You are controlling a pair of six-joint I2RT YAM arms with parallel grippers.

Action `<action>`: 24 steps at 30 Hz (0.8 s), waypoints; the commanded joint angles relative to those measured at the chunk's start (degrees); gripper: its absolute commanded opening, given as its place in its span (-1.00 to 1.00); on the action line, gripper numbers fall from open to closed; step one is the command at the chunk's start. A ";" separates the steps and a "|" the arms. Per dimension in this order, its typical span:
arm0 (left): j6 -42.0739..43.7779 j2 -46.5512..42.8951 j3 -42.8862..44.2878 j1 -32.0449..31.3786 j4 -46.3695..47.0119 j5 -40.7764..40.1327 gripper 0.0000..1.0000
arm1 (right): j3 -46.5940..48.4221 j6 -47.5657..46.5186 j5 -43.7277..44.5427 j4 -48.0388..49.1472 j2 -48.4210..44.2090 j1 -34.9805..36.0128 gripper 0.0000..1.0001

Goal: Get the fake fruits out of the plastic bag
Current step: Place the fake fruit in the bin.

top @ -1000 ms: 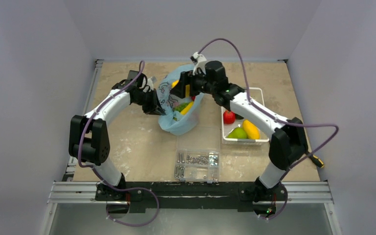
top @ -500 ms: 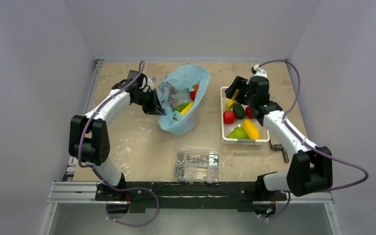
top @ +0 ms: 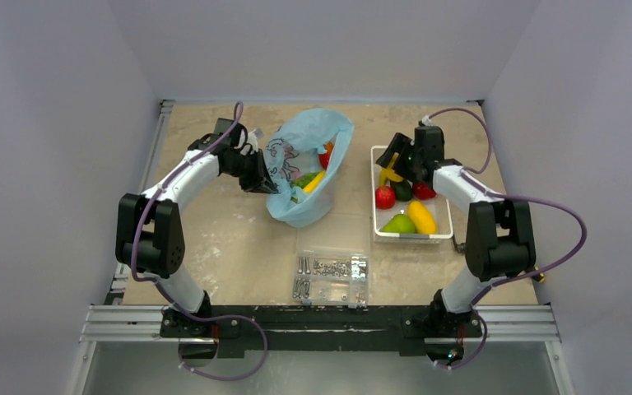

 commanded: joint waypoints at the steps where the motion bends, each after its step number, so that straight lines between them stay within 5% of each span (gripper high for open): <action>1: 0.42 -0.44 1.46 -0.25 0.92 1.19 -1.00 | 1.67 0.98 -1.74 3.14 -1.28 0.07 0.33; 13: 0.25 -0.22 1.30 -0.25 0.99 1.33 -1.00 | 0.42 -2.49 3.20 1.69 -4.27 0.10 0.86; 19: 0.09 -0.27 1.14 -0.25 1.30 1.57 -1.00 | 1.05 -4.46 6.61 0.87 -8.04 1.97 0.86; 24: -0.27 0.34 1.17 -0.42 1.54 2.72 -1.00 | 3.93 -8.61 12.93 1.54 -10.93 11.91 0.74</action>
